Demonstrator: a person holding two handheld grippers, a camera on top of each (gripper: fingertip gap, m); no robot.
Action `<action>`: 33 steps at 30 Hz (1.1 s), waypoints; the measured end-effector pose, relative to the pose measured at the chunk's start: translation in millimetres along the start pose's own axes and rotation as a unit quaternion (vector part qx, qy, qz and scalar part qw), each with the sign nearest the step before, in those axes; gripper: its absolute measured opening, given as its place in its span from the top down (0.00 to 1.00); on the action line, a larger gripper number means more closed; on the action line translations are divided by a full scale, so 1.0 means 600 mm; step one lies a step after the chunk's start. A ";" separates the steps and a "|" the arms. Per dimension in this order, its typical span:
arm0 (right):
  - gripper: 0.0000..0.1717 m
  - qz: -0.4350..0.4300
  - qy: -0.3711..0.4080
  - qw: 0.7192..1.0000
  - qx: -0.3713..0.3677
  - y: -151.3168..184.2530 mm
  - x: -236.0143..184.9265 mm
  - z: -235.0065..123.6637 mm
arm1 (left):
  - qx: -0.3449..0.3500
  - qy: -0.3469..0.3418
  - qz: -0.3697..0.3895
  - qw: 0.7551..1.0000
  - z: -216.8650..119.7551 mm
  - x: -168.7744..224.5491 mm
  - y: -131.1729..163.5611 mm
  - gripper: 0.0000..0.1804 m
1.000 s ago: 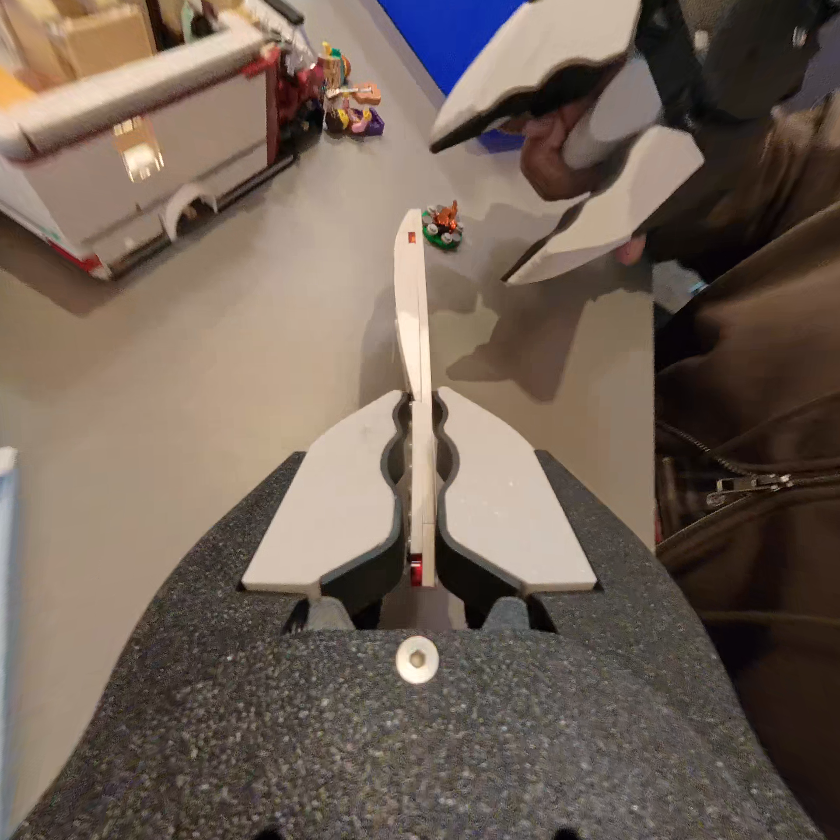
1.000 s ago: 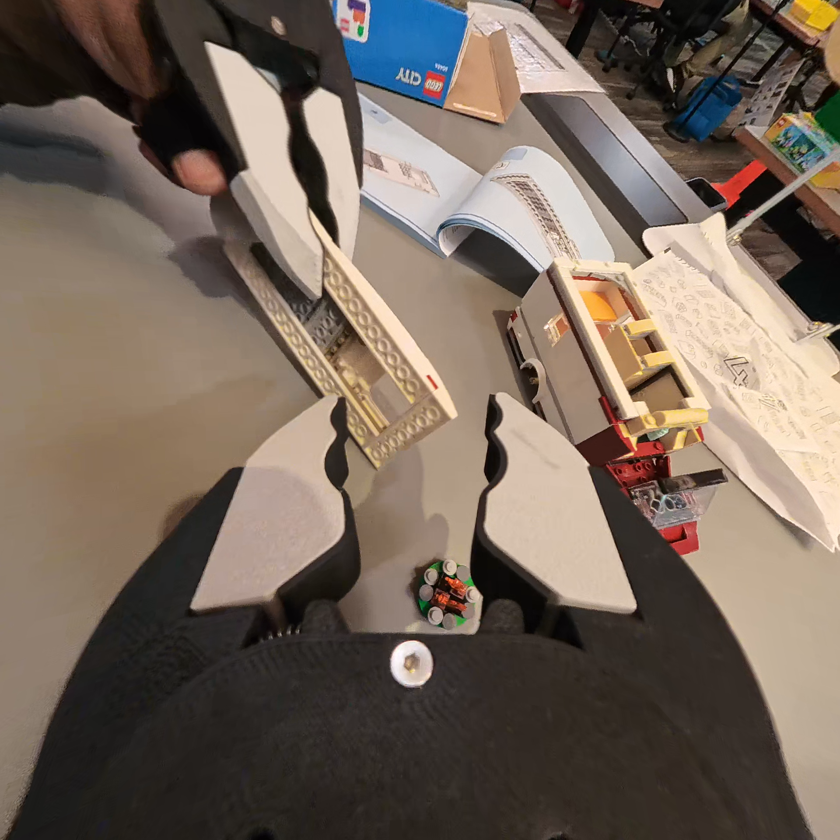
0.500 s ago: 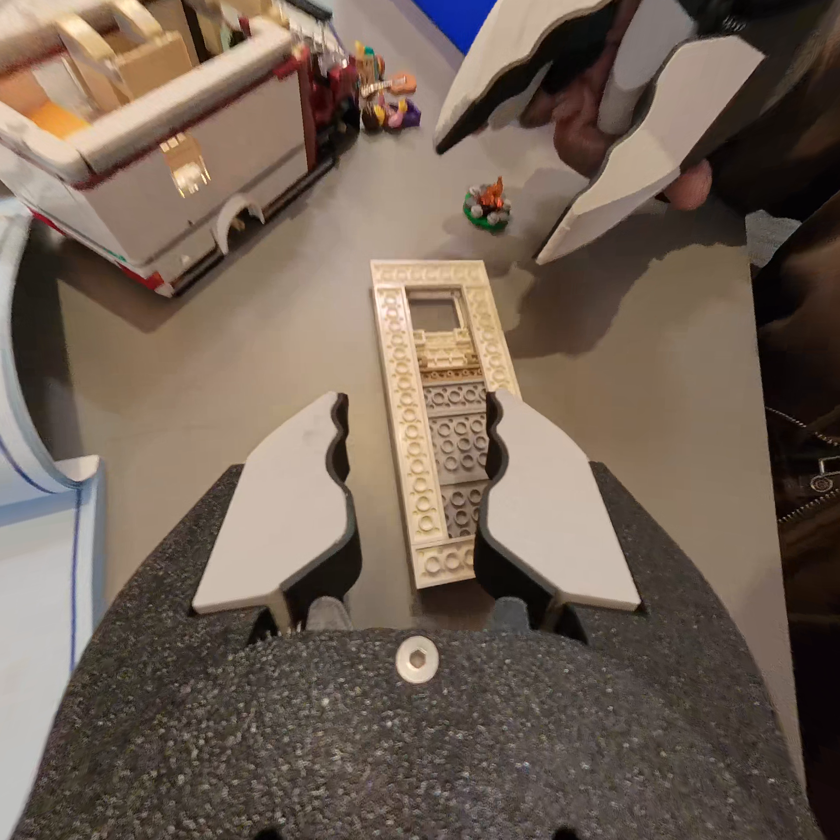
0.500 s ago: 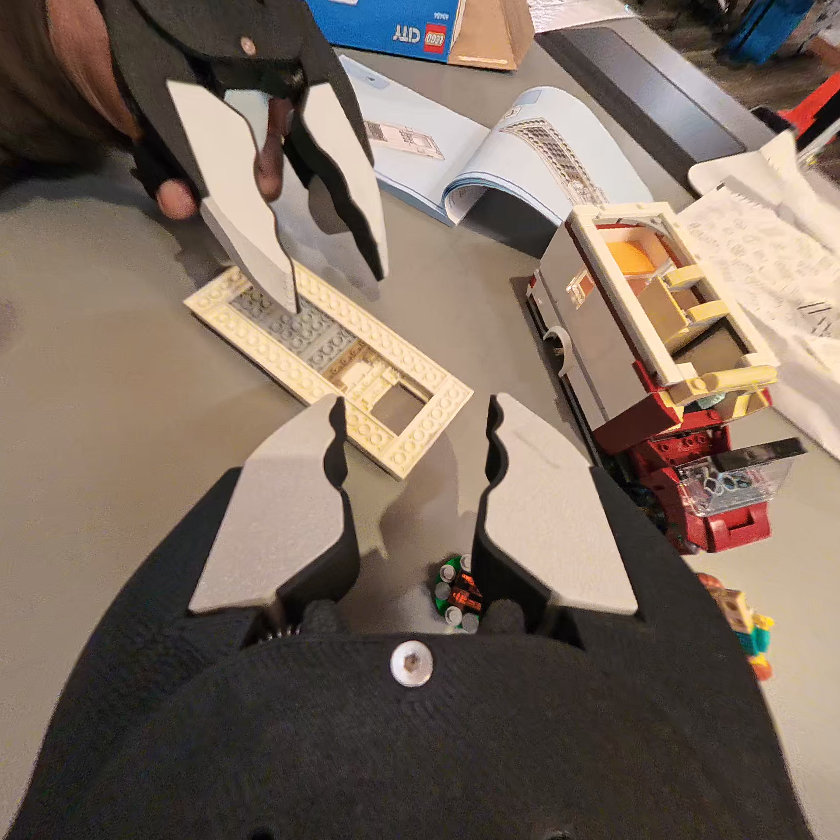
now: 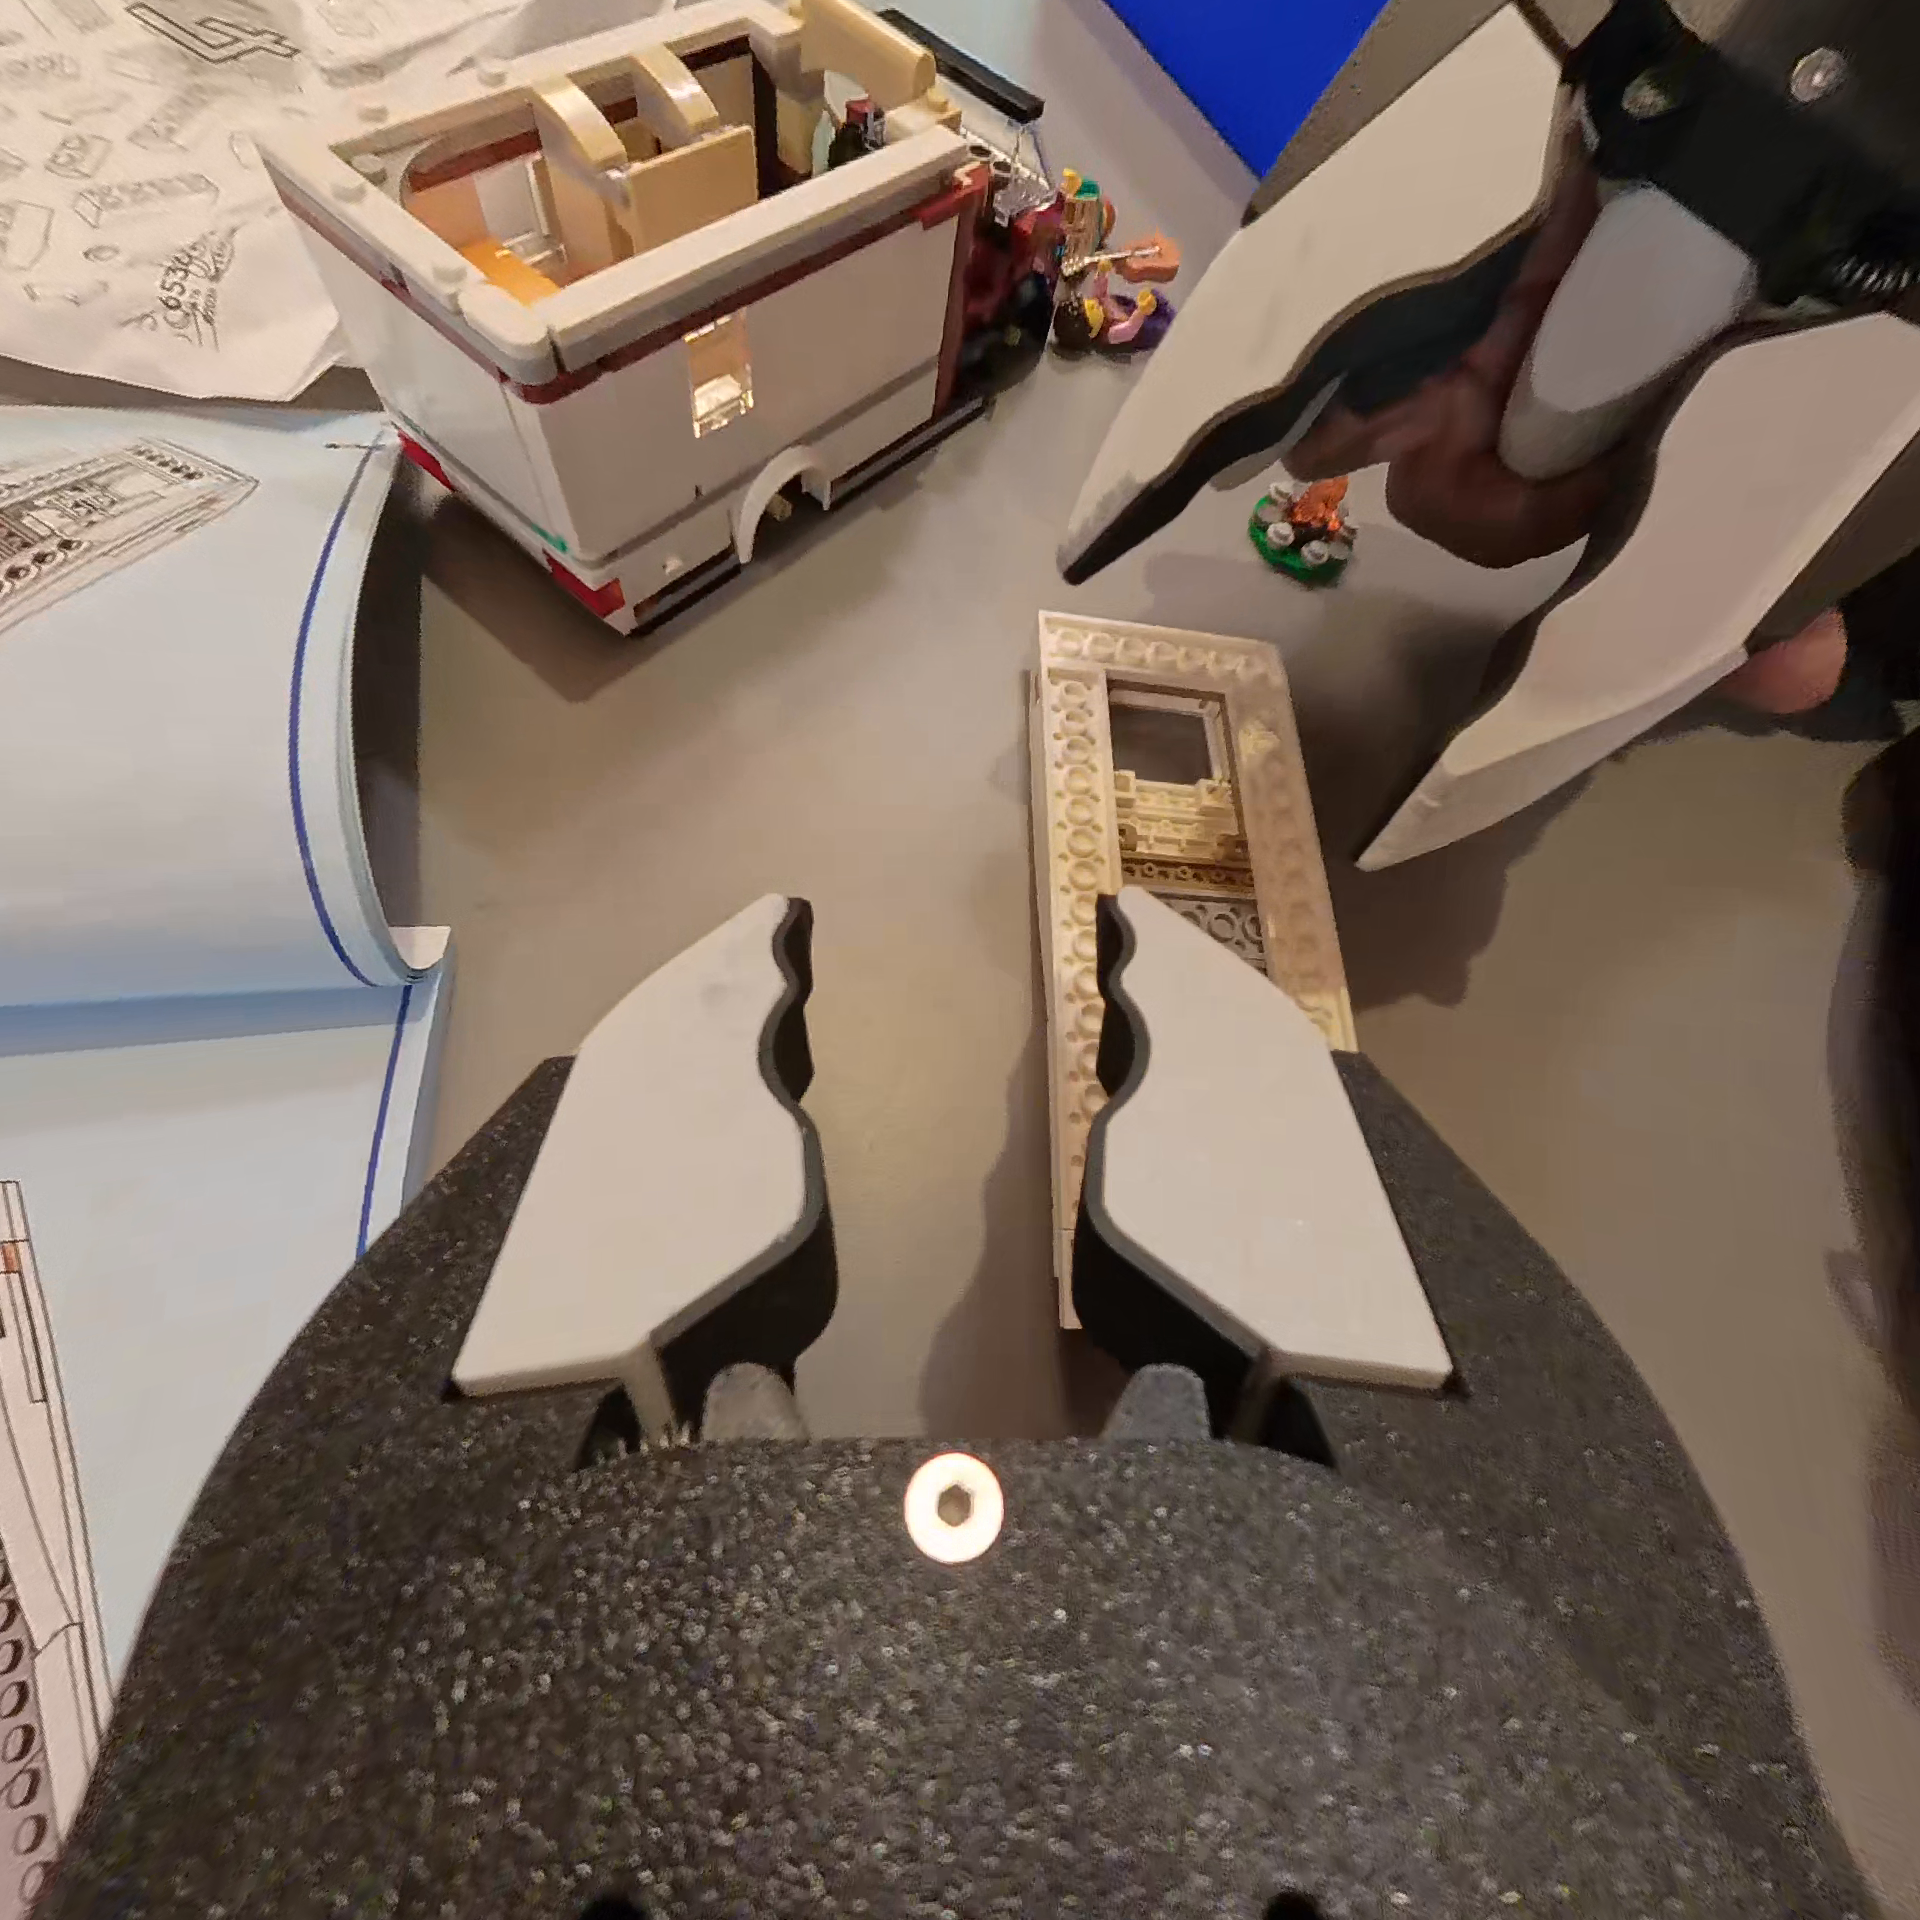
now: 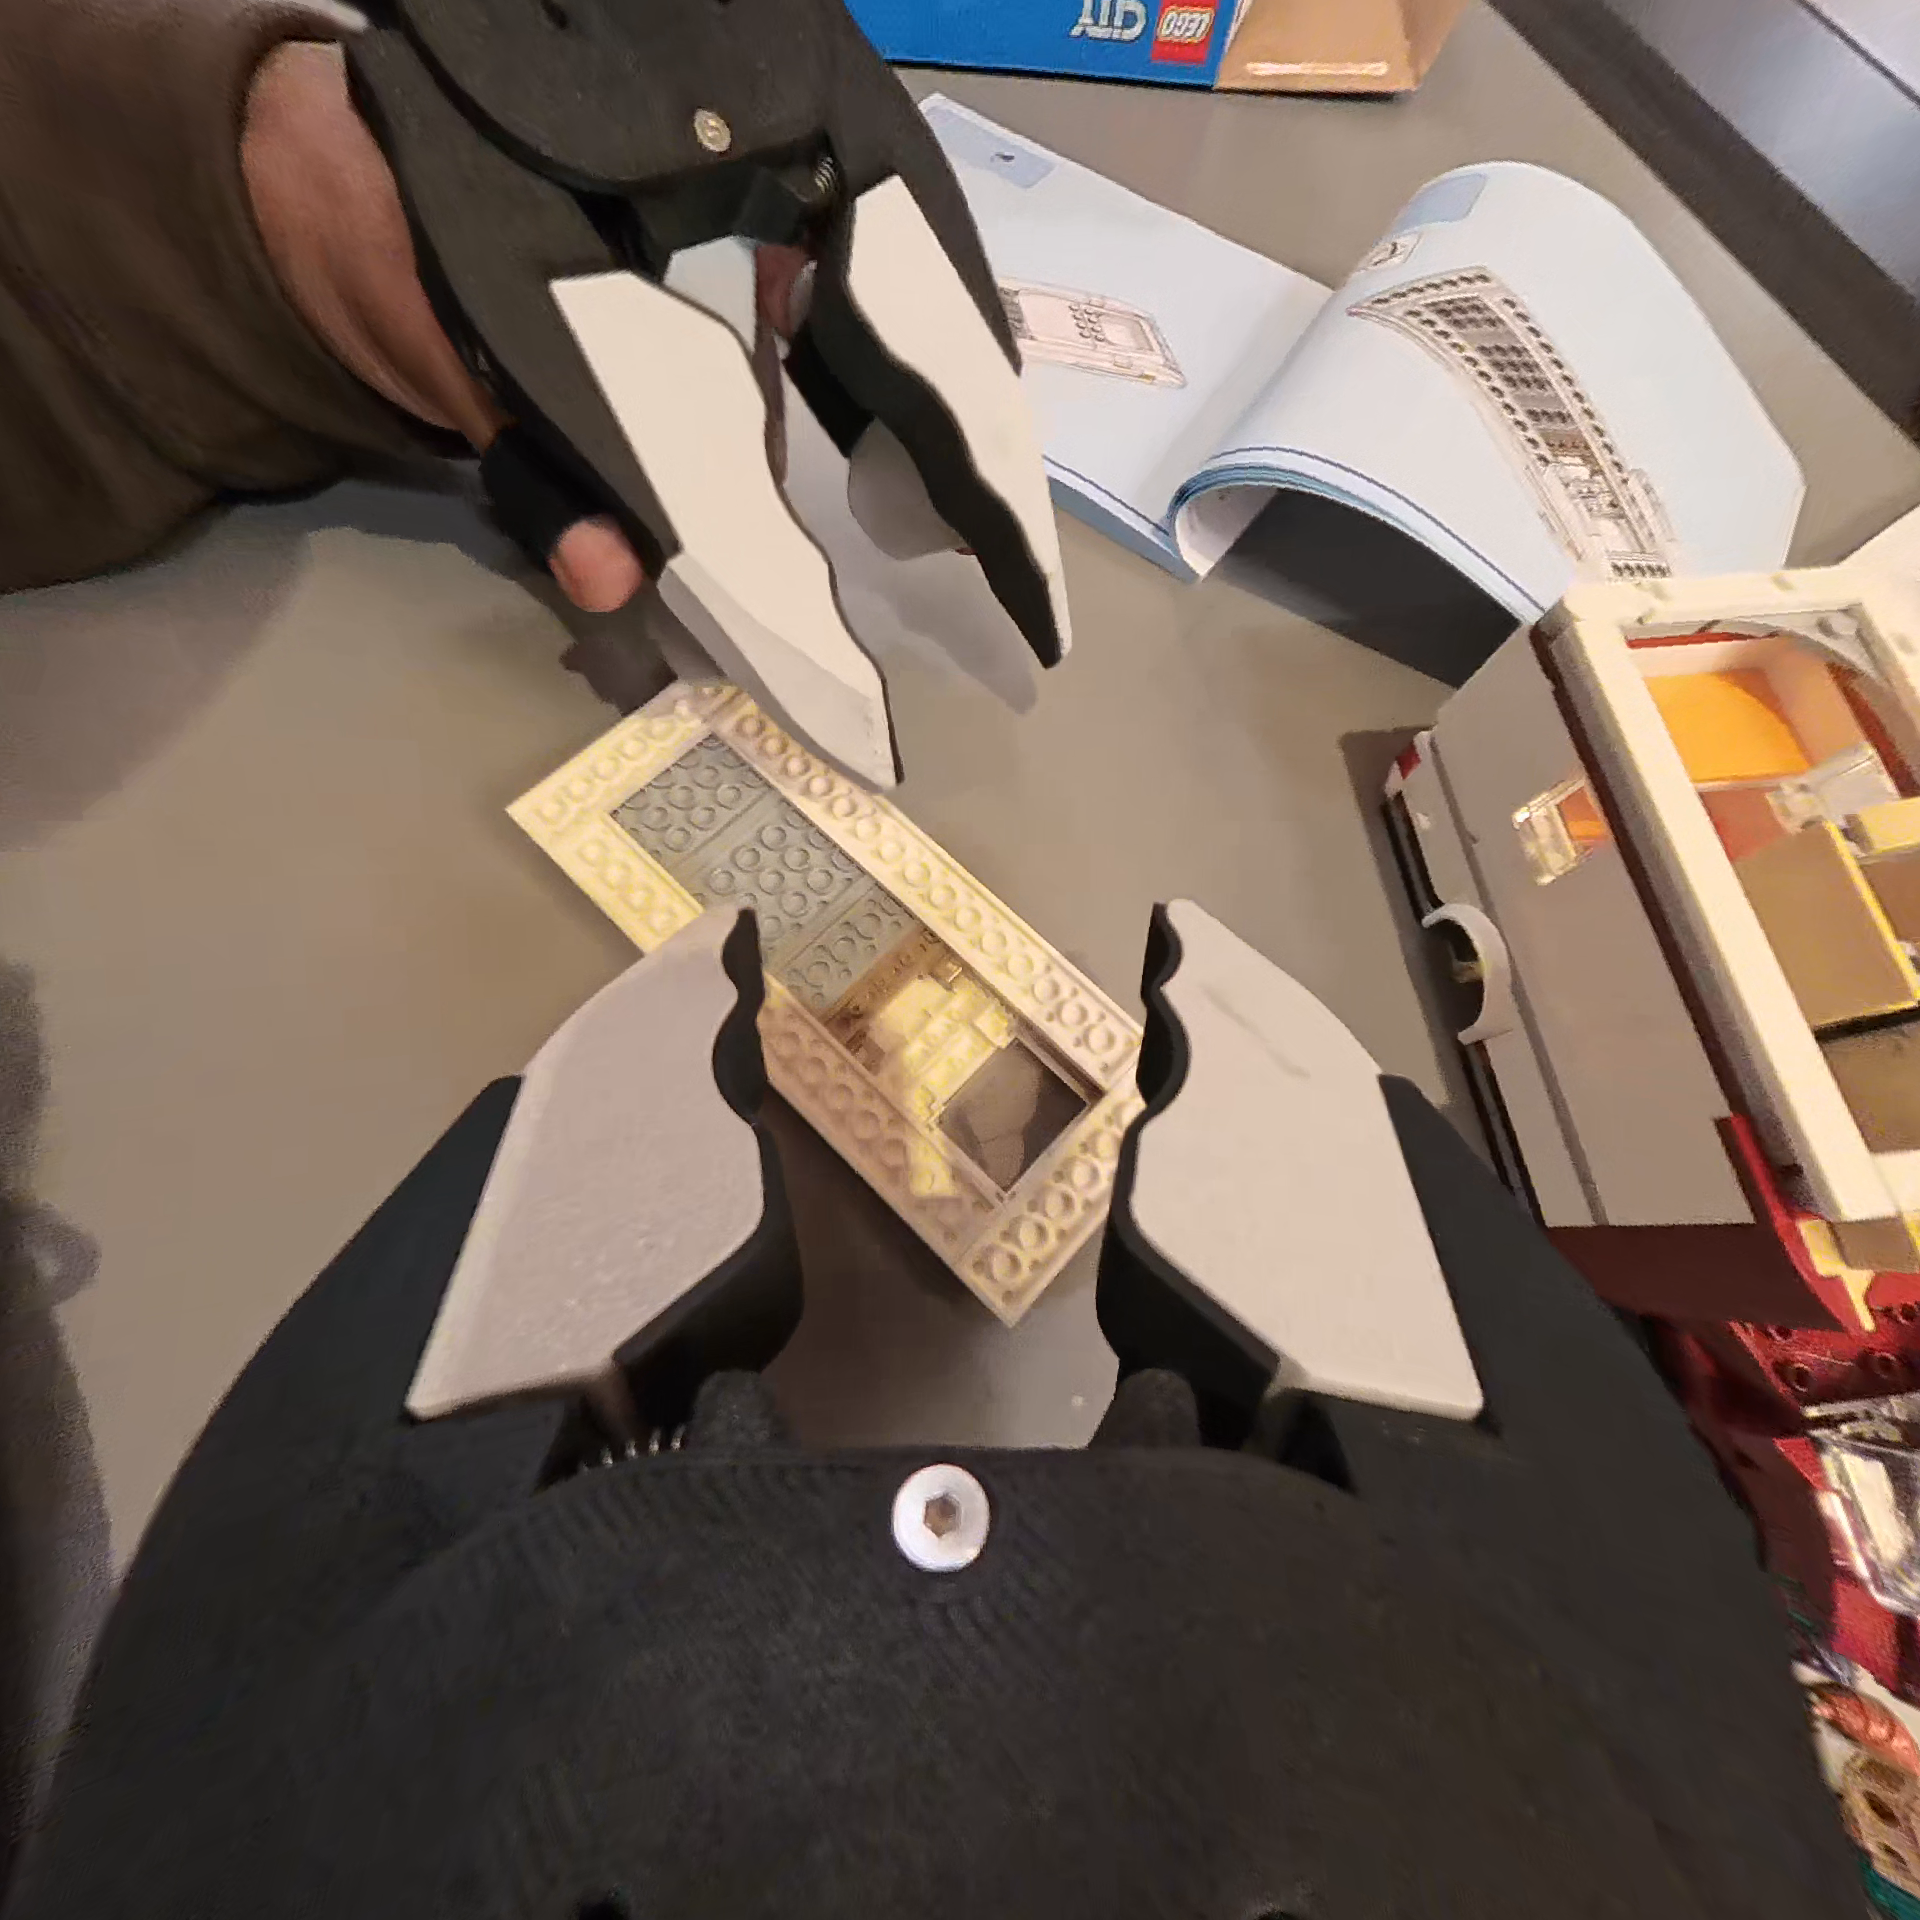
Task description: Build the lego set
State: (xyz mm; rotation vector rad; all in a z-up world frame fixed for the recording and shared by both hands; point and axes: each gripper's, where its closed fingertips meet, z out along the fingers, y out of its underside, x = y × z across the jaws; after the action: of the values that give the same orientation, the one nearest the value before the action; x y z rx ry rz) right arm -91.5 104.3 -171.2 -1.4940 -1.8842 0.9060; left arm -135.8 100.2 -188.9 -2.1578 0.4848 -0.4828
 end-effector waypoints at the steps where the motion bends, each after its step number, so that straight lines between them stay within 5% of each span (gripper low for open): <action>1: 0.58 0.009 0.004 1.000 0.000 -0.001 0.004 0.001 | 0.000 -0.004 0.003 1.000 0.000 0.000 0.000 0.71; 20: 0.59 0.035 0.048 0.997 -0.041 0.010 0.037 -0.007 | 0.002 -0.027 -0.020 0.999 -0.009 -0.018 0.005 0.71; 33: 0.59 0.027 0.113 0.990 -0.085 0.061 0.054 -0.118 | 0.002 -0.034 -0.011 0.999 -0.009 -0.017 0.004 0.73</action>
State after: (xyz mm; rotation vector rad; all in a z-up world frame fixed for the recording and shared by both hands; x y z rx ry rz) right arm -21.8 153.0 -156.1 -1.6782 -1.7989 0.5819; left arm -147.7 100.5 -189.9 -2.1705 0.4218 -0.4203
